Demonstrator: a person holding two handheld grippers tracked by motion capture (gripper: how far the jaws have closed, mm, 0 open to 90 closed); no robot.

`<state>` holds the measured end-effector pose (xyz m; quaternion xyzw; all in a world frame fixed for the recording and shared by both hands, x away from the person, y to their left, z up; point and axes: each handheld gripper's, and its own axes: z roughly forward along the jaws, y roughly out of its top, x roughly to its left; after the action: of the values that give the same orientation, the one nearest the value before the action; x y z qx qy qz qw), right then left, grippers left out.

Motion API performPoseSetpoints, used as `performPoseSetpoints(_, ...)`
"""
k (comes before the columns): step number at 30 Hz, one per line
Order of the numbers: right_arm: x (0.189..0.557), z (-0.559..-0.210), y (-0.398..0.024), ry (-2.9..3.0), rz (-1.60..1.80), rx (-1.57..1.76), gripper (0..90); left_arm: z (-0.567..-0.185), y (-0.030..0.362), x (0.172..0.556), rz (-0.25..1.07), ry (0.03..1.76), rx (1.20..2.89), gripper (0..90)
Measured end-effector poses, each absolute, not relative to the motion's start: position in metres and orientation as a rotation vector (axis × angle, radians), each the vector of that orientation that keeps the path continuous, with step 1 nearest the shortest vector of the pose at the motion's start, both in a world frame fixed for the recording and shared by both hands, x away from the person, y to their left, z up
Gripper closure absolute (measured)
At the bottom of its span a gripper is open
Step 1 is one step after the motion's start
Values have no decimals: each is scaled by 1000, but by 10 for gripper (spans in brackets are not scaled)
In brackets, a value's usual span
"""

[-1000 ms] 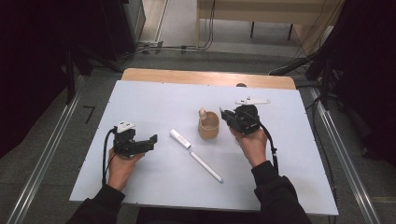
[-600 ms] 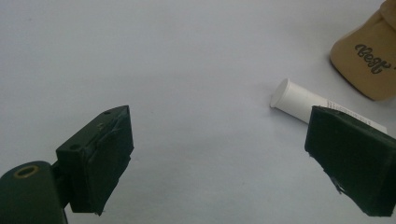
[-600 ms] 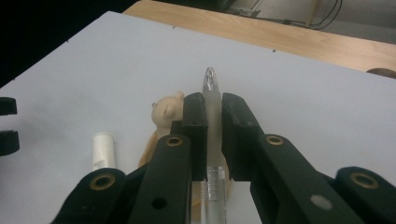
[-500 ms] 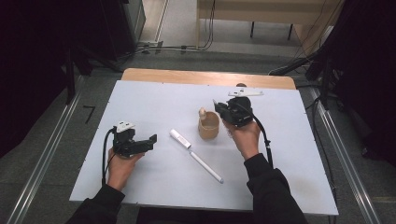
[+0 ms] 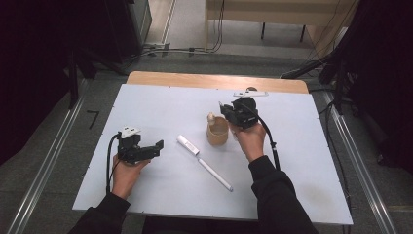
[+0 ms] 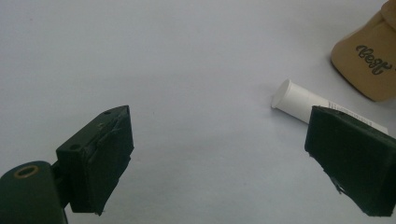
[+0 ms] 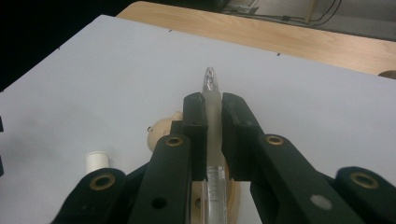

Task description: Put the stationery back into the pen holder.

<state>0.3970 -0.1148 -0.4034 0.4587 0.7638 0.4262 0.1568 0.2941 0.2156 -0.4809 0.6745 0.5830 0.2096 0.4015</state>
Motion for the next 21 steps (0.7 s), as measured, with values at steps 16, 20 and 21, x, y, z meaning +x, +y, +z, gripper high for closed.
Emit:
performPoseSetpoints(16,412,-395,-98,2141,1234,1306,790,-481,216,295,528,1472,1702,78)
performPoseSetpoints(20,418,-394,-94,2124,1236,1311,790,-481,216,295,528,1469,1707,78)
performPoseSetpoints(21,419,-394,-93,2121,1234,1310,790,-481,216,295,528,1468,1706,78)
